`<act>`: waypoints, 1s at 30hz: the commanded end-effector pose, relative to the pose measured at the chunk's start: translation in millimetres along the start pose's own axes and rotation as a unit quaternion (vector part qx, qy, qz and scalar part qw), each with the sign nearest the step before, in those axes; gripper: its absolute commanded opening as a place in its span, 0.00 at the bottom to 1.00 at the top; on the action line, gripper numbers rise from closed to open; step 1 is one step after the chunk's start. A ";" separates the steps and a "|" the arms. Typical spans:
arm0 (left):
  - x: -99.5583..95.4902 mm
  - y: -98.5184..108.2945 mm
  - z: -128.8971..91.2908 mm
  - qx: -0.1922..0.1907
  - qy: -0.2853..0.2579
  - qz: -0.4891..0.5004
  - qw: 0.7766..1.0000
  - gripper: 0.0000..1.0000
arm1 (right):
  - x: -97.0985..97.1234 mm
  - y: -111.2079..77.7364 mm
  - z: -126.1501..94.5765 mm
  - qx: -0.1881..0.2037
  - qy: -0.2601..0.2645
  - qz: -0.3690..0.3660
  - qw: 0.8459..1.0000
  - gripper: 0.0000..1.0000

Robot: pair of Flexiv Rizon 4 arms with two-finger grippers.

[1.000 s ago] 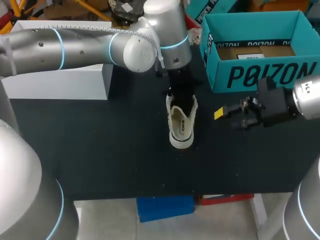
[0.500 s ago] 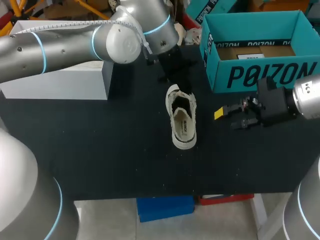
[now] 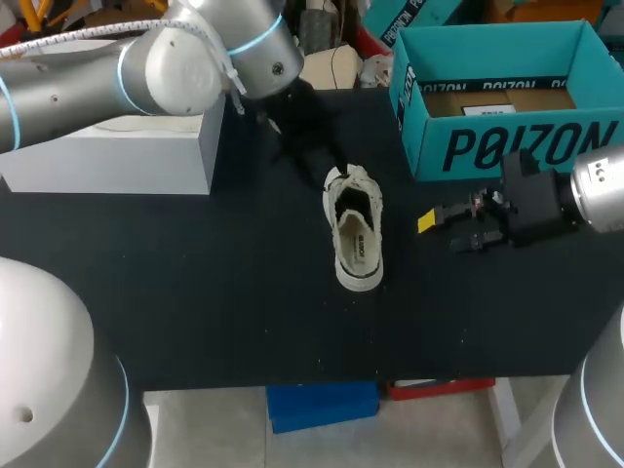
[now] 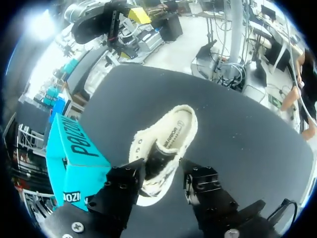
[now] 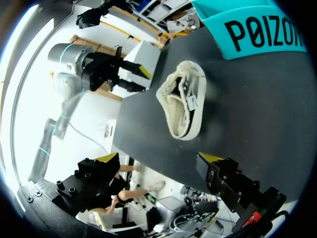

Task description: Take the shoe out of the shoebox, open the shoe tongue, remove and reinsert the insole, then place the shoe into the shoebox

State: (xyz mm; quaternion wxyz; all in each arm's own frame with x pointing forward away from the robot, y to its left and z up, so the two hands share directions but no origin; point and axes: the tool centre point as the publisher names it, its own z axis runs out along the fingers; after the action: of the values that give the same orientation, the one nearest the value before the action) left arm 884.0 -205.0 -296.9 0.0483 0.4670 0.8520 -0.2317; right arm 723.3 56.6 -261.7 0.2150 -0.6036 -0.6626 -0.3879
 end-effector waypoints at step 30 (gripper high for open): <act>89.6 -0.9 -50.2 0.065 -0.137 -0.357 0.922 1.00 | 0.4 0.4 0.1 0.001 0.000 0.000 1.000 1.00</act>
State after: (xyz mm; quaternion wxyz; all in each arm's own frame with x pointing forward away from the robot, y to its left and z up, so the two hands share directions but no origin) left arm 856.2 -134.3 -283.0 0.0199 0.1061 0.9355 -0.3365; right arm 723.3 56.5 -261.7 0.2150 -0.6036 -0.6626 -0.3879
